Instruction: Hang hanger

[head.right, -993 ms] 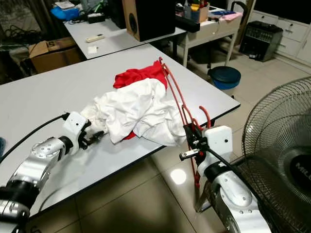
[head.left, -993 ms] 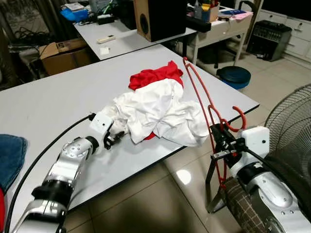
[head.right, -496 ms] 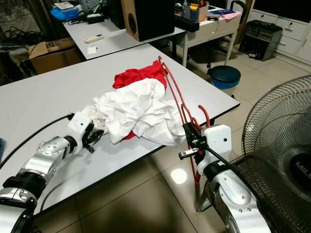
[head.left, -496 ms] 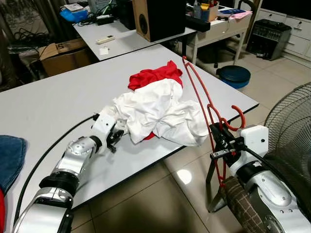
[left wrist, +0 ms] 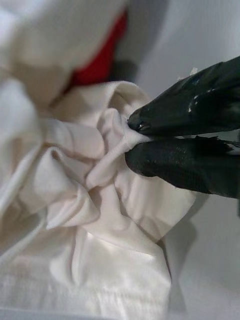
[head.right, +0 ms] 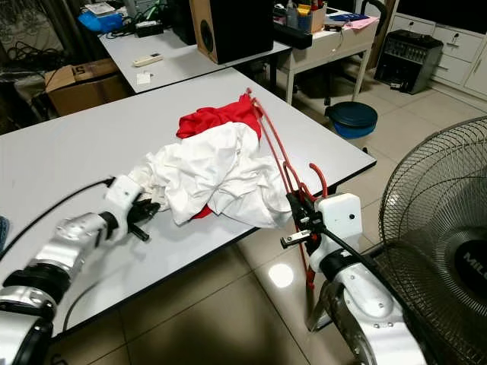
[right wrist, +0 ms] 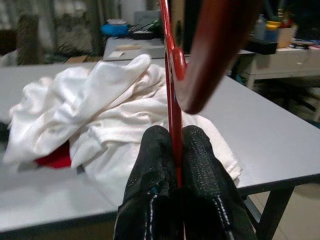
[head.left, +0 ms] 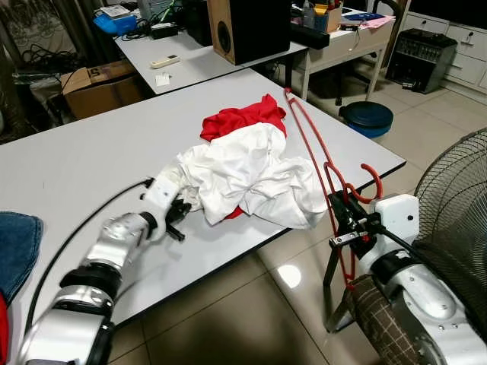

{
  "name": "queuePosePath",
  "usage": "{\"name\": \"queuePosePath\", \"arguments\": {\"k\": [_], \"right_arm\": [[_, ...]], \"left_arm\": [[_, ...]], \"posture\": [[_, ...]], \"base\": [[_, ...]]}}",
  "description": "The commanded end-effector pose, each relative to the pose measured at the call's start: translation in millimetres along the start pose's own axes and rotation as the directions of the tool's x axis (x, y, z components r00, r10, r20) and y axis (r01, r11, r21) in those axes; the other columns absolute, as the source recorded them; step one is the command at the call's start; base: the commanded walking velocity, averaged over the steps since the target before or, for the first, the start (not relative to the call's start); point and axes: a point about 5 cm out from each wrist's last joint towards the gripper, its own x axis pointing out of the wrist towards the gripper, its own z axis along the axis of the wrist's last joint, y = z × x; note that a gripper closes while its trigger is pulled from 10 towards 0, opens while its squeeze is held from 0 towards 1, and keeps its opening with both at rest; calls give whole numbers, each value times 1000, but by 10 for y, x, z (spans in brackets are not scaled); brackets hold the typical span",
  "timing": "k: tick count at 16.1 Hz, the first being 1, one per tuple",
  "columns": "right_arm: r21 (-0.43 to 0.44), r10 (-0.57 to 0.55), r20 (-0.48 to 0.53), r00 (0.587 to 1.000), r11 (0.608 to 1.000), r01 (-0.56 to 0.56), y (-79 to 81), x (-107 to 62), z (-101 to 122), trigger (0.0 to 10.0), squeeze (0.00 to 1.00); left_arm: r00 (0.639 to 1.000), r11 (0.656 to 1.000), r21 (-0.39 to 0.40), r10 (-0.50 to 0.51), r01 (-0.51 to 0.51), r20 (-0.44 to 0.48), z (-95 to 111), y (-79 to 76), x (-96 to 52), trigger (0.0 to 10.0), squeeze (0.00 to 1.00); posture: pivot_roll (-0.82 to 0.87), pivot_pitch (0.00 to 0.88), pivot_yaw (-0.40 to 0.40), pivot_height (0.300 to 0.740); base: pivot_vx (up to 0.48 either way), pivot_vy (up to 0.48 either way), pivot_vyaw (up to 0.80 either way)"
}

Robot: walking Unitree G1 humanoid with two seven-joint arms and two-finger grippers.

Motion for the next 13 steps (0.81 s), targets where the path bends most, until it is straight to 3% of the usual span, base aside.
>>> {"name": "queuePosePath", "arguments": {"k": [1, 3, 5, 6, 7, 9, 10, 11, 13], "right_arm": [[-9, 50, 24, 998, 999, -49, 10, -53, 48, 10000, 0], [-17, 170, 25, 985, 985, -170, 17, -172, 105, 10000, 0], [-11, 288, 32, 957, 958, -288, 33, -281, 205, 10000, 0], [-7, 348, 39, 937, 938, -348, 53, -319, 264, 10000, 0], [-6, 399, 44, 916, 917, -399, 76, -352, 308, 10000, 0], [-11, 487, 11, 873, 873, -487, 104, -421, 345, 10000, 0], [-25, 512, -31, 858, 858, -513, 101, -447, 341, 10000, 0], [-33, 501, -43, 864, 864, -502, 92, -436, 334, 10000, 0], [-41, 435, -72, 897, 898, -439, 26, -379, 312, 10000, 0]], "left_arm": [[997, 999, -35, -38, 41, 63, 238, 139, -91, 0, 0], [976, 976, -129, -156, 177, 154, 559, 230, -240, 0, 0], [895, 907, -215, -275, 363, 351, 1054, 296, -453, 0, 0], [839, 869, -246, -282, 429, 466, 1317, 355, -558, 0, 0], [797, 846, -284, -239, 451, 554, 1536, 425, -635, 0, 0], [715, 824, -371, -56, 427, 697, 1886, 569, -767, 0, 0], [691, 857, -319, -59, 405, 720, 1983, 557, -842, 0, 0], [691, 872, -284, -82, 398, 718, 2002, 534, -855, 0, 0], [723, 937, -142, -144, 319, 675, 1994, 449, -872, 0, 0]], "posture": [[-165, 0, 119, 740], [-160, 0, 120, 740], [-153, 0, 118, 740], [-148, 0, 115, 740], [-144, 0, 114, 740], [-144, 0, 115, 740], [-144, 0, 115, 740], [-144, 0, 116, 740], [-145, 0, 119, 740]], "base": [[0, 0, 0], [0, 0, 0], [0, 0, 0], [0, 0, 0], [0, 0, 0], [0, 0, 0], [0, 0, 0], [0, 0, 0], [0, 0, 0]]}}
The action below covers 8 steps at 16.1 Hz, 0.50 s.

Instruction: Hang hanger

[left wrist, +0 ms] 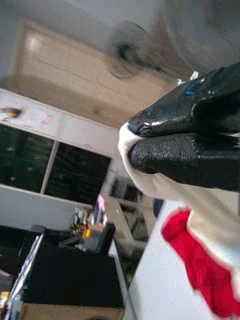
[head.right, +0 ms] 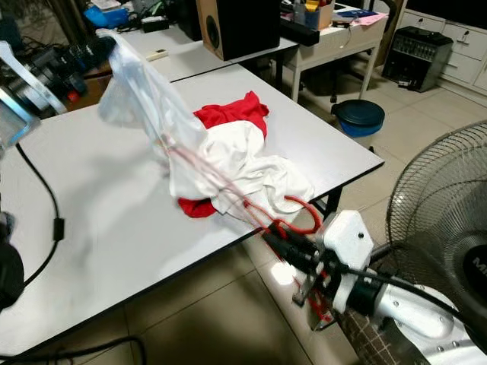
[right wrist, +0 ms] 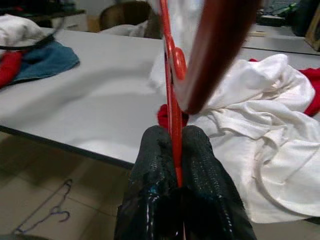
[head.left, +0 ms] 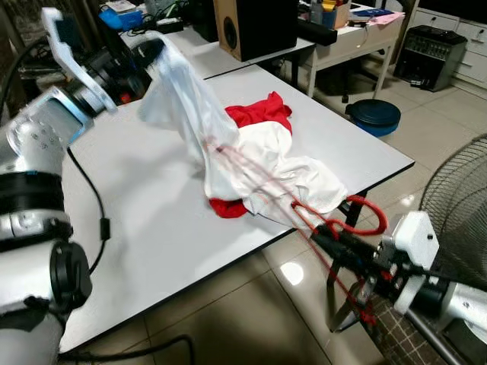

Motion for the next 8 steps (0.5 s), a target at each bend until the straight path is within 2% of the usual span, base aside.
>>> {"name": "queuePosePath", "arguments": {"k": [1, 3, 4, 5, 6, 7, 8], "right_arm": [[6, -57, -24, 998, 998, 57, -68, -4, -4, 10000, 0], [12, -154, -55, 987, 988, 155, -178, 12, -42, 10000, 0], [15, -139, -83, 987, 990, 141, -166, 47, -84, 10000, 0], [8, -85, -134, 987, 996, 87, -88, 130, -168, 10000, 0], [-8, -83, -176, 981, 997, 83, -89, 171, -234, 10000, 0], [-15, -90, -190, 978, 996, 89, -101, 183, -253, 10000, 0], [-37, -128, -214, 968, 992, 122, -158, 215, -278, 10000, 0]], "left_arm": [[1000, 991, 130, 22, -19, -16, 80, -19, -17, 0, 0], [999, 991, 134, -4, -2, 42, 163, -86, 13, 0, 0], [997, 990, 144, -17, 6, 78, 231, -134, 38, 0, 0], [984, 990, 134, -66, 44, 165, 356, -215, 62, 0, 0], [959, 991, 121, -81, 49, 270, 493, -248, 68, 0, 0], [945, 994, 102, -72, 41, 320, 561, -245, 62, 0, 0], [842, 995, 16, 77, -101, 534, 882, -127, -36, 0, 0]], "posture": [[-146, 0, 118, 740], [-151, 0, 116, 740], [-151, 0, 114, 740], [-150, 0, 113, 740], [-151, 0, 112, 740], [-151, 0, 110, 740], [-149, 0, 109, 740]], "base": [[0, 0, 0], [0, 0, 0], [0, 0, 0], [0, 0, 0], [0, 0, 0], [0, 0, 0], [0, 0, 0]]}}
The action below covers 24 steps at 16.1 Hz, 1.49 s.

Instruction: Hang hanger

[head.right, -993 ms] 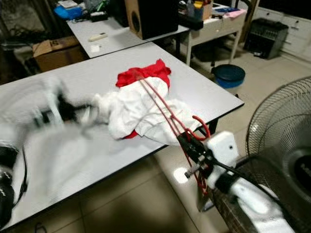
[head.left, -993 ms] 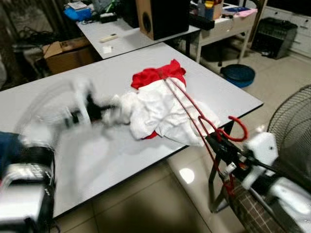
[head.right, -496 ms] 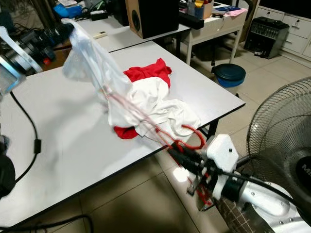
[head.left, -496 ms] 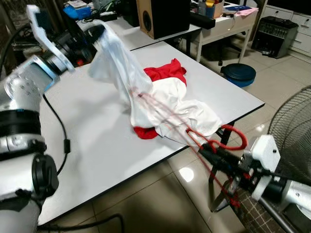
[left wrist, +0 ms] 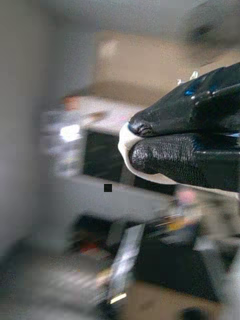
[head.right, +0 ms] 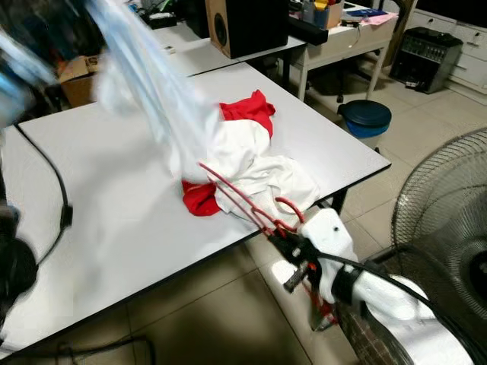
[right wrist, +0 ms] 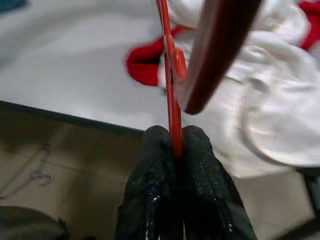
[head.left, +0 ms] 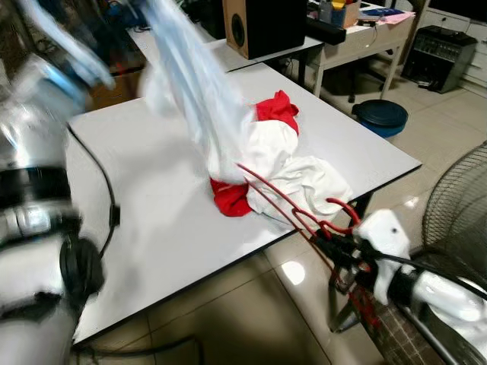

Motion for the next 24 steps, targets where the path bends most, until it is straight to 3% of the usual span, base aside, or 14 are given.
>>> {"name": "queuePosePath", "arguments": {"k": [1, 3, 5, 7, 9, 12, 13, 14, 16, 17, 18, 21, 22, 24], "right_arm": [[-14, -17, -5, 1000, 1000, 17, -39, 8, 26, 10000, 0], [-27, 27, -2, 1000, 999, -27, -19, 27, 43, 10000, 0], [-33, 74, -26, 997, 997, -75, 19, 105, -8, 10000, 0], [-24, -31, -93, 995, 999, 29, -172, 348, -161, 10000, 0], [-67, -63, -146, 987, 996, 54, -304, 450, -228, 10000, 0], [-144, -112, -149, 982, 985, 91, -602, 648, -175, 10000, 0], [-194, -220, 12, 975, 957, 218, -801, 748, 102, 10000, 0], [-187, -268, 105, 958, 940, 284, -876, 752, 252, 10000, 0], [-57, -355, 356, 865, 915, 399, -1081, 638, 690, 10000, 0], [-105, -220, 393, 893, 954, 281, -957, 553, 738, 10000, 0], [-106, -164, 398, 903, 969, 223, -887, 516, 737, 10000, 0], [-156, 7, 373, 928, 986, 56, -614, 398, 622, 10000, 0], [-165, 44, 365, 930, 986, 18, -517, 339, 577, 10000, 0], [-106, 83, 350, 933, 993, -48, -363, 186, 532, 10000, 0]], "left_arm": [[972, 986, 28, 155, -162, 176, 319, 143, -41, 0, 0], [960, 971, 78, 208, -226, 189, 372, 193, -84, 0, 0], [977, 976, 119, 167, -183, 129, 308, 145, -110, 0, 0], [986, 978, 144, 137, -150, 97, 214, 93, -116, 0, 0], [983, 973, 159, 152, -168, 106, 222, 103, -118, 0, 0], [976, 967, 170, 167, -189, 137, 326, 121, -142, 0, 0], [978, 960, 204, 168, -190, 122, 336, 119, -164, 0, 0], [979, 959, 209, 170, -191, 117, 334, 121, -174, 0, 0], [984, 946, 271, 175, -176, 29, 235, 136, -239, 0, 0], [972, 925, 346, 207, -158, -110, 9, 162, -326, 0, 0], [963, 921, 358, 220, -152, -158, -84, 164, -362, 0, 0], [938, 944, 310, 203, -111, -280, -392, 80, -455, 0, 0], [903, 945, 320, 199, -73, -381, -557, 47, -528, 0, 0], [777, 945, 327, 189, 23, -600, -927, -26, -753, 0, 0]], "posture": [[-147, 0, 105, 740], [-139, 0, 96, 740], [-129, 0, 82, 740], [-117, 0, 72, 740], [-110, 0, 66, 740], [-94, 0, 56, 740], [-94, 0, 56, 740], [-89, 0, 54, 740], [-89, 0, 56, 740], [-95, 0, 61, 740], [-100, 0, 64, 740], [-109, 0, 71, 740], [-113, 0, 74, 740], [-117, 0, 78, 740]], "base": [[0, 0, 0], [0, 0, 0], [0, 0, 0], [0, 0, 0], [0, 0, 0], [0, 0, 0], [0, 0, 0], [0, 0, 0], [0, 0, 0], [0, 0, 0], [0, 0, 0], [0, 0, 0], [0, 0, 0], [0, 0, 0]]}}
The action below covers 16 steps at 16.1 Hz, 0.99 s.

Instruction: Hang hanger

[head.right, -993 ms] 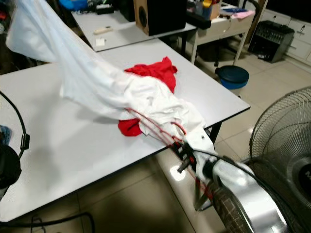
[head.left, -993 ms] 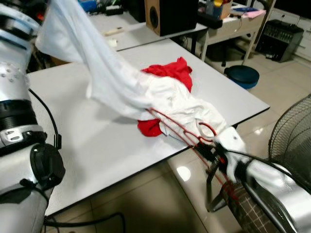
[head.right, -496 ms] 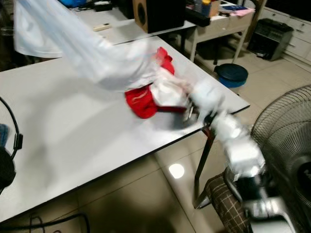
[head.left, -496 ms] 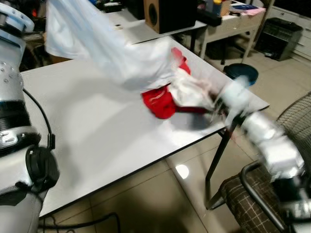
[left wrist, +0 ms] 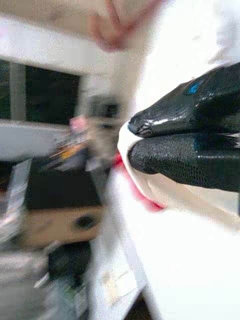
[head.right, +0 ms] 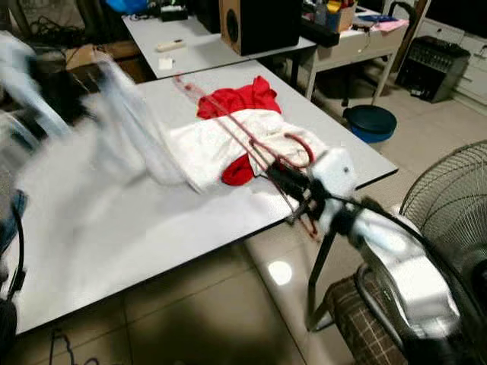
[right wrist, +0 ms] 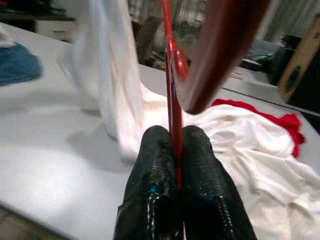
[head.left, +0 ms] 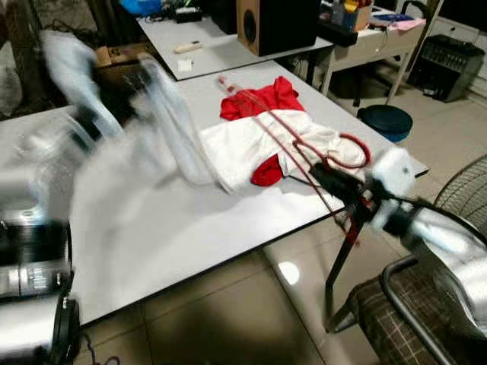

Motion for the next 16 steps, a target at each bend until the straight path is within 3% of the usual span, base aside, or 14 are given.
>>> {"name": "queuePosePath", "arguments": {"k": [1, 3, 5, 8, 11, 16], "right_arm": [[53, 74, -14, 997, 996, -73, 139, -68, 67, 10000, 0], [88, 134, -74, 988, 988, -127, 265, -109, 12, 10000, 0], [128, 184, -195, 963, 979, -161, 435, -149, -148, 10000, 0], [157, 79, -274, 958, 987, -37, 401, -169, -223, 10000, 0], [132, -15, -258, 966, 990, 50, 294, -57, -217, 10000, 0], [155, 71, -186, 980, 987, -42, 369, 131, -98, 10000, 0]], "left_arm": [[998, 999, 43, 9, -6, -68, -84, -42, 19, 0, 0], [996, 996, 80, 36, -30, -80, -105, -34, 52, 0, 0], [996, 997, 70, 47, -42, -77, -97, -73, 109, 0, 0], [995, 996, 62, 63, -59, -72, -47, -64, 101, 0, 0], [997, 999, 42, 30, -27, -69, 10, -104, 70, 0, 0], [998, 1000, 12, 19, -19, -61, 3, -236, 97, 0, 0]], "posture": [[-124, 0, 83, 740], [-126, 0, 86, 740], [-128, 0, 90, 740], [-126, 0, 88, 740], [-121, 0, 87, 740], [-103, 0, 73, 740]], "base": [[0, 0, 0], [0, 0, 0], [0, 0, 0], [0, 0, 0], [0, 0, 0], [0, 0, 0]]}}
